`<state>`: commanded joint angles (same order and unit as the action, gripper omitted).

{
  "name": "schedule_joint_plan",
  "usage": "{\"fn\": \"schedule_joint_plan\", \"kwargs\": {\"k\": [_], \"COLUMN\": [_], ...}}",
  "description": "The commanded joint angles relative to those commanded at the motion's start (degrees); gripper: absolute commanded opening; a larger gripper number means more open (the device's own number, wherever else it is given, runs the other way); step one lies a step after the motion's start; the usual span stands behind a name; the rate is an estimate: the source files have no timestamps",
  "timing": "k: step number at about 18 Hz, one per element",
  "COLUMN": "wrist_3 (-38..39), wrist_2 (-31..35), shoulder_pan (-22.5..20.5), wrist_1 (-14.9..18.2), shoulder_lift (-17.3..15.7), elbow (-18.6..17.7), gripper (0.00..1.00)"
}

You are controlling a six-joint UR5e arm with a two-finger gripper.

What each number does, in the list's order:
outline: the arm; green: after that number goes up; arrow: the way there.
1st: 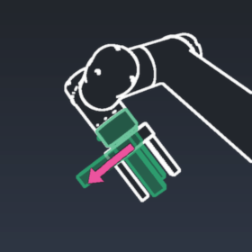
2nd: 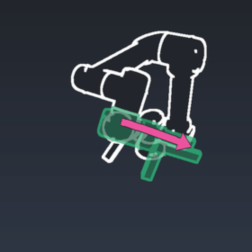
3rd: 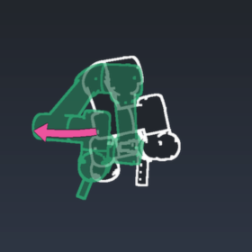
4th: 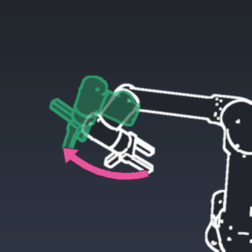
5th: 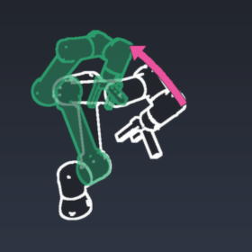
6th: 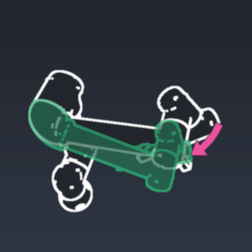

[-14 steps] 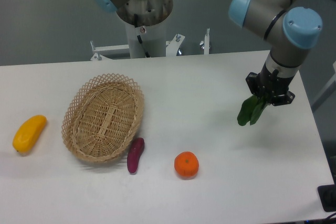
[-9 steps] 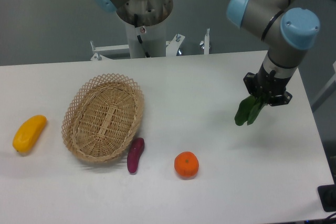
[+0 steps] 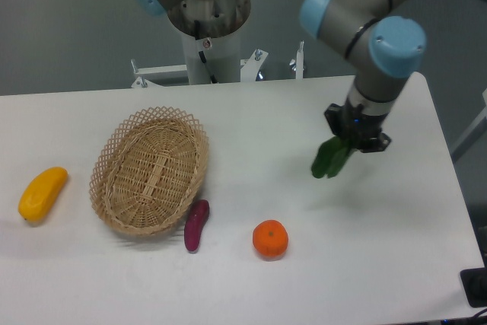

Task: Place the green vegetable on the table
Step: 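Carry the held green bok choy toward the basket side of the table, then lower the bok choy onto the table and open the gripper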

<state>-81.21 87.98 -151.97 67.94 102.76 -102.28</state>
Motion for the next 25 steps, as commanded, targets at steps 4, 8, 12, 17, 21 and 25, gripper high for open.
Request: {"fn": "schedule_joint_plan", "kwargs": {"k": [4,8,12,17,21,25], "wrist_3": [-1.76,-2.72,-5.97,-7.03,-9.84,-9.94], "wrist_2": [-0.17,-0.44,-1.84,-1.76,-1.58,-1.49], "shoulder_pan": [1.06,2.12,2.21,3.08,3.26,3.26], "wrist_1": [0.0,0.0,-0.87,-3.25,-3.34,-3.78], "shoulder_lift": [-3.78,-5.11,-7.83,-8.63,-8.8,-8.89], "elbow": [-6.52,-9.69,-14.34,-17.69,-18.31,-16.47], "gripper": [0.14,0.2,0.24,0.47,0.95,1.0]}}
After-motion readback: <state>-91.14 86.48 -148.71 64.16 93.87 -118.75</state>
